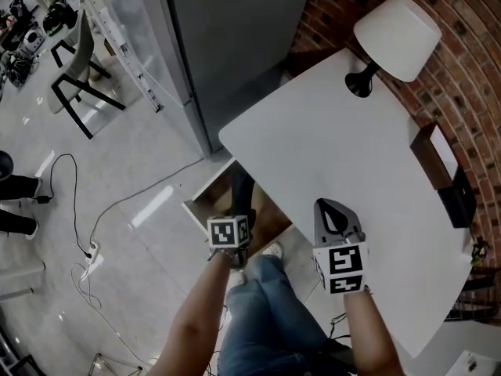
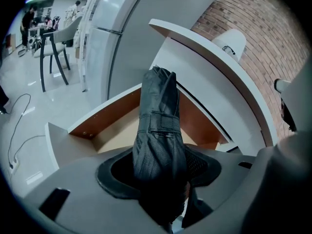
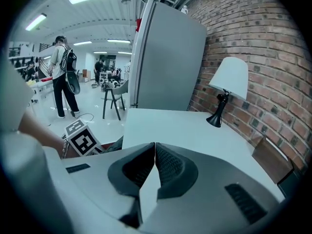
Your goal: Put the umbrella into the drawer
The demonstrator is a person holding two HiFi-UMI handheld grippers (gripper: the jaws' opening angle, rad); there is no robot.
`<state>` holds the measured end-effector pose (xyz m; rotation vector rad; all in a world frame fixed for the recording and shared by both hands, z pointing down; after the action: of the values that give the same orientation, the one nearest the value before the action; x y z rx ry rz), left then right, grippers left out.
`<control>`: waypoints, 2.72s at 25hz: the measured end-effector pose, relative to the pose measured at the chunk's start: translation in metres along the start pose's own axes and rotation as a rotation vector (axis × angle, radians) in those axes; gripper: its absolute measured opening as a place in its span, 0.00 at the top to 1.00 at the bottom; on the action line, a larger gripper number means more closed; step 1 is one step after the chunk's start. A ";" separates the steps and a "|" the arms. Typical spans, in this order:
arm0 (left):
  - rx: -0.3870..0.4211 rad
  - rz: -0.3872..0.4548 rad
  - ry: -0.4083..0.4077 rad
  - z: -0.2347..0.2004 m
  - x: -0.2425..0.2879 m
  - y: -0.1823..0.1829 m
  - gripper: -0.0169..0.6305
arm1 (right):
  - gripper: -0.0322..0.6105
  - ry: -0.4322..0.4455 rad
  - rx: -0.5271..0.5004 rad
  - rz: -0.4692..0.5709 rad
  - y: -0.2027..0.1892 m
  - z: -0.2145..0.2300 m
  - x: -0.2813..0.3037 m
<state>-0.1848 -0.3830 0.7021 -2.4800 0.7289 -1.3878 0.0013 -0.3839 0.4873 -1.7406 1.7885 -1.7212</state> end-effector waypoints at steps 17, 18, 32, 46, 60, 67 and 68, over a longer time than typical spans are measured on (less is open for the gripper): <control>0.026 0.103 -0.064 -0.023 0.070 -0.004 0.60 | 0.95 -0.087 -0.013 0.024 -0.007 -0.002 0.019; 0.022 0.106 -0.065 -0.025 0.074 -0.005 0.60 | 0.95 -0.094 -0.016 0.031 -0.007 -0.002 0.020; 0.041 0.019 0.022 -0.040 0.115 -0.018 0.58 | 0.95 -0.156 -0.002 0.072 -0.018 0.000 0.021; 0.011 -0.040 0.135 -0.017 0.013 -0.009 0.46 | 0.95 -0.094 0.022 -0.006 0.005 -0.009 -0.030; 0.120 0.060 0.055 0.034 -0.089 -0.004 0.46 | 0.95 -0.109 0.057 0.017 0.022 -0.019 -0.091; 0.203 0.099 0.049 0.040 -0.132 -0.008 0.46 | 0.95 -0.154 0.093 0.042 0.021 -0.025 -0.125; 0.216 0.107 0.043 0.041 -0.139 -0.008 0.46 | 0.95 -0.158 0.091 0.046 0.022 -0.027 -0.130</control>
<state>-0.2081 -0.3072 0.5798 -2.2206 0.6712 -1.4043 0.0122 -0.2783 0.4044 -1.7319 1.6445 -1.5732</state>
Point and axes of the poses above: the fingertips, and each gripper's own axes: x forward along the fingers, z to its right, y out of its top, the point moved 6 cm from there along -x, backward along the fingers, and after that the axes turned 10 degrees about -x, right-handed, at the moved point
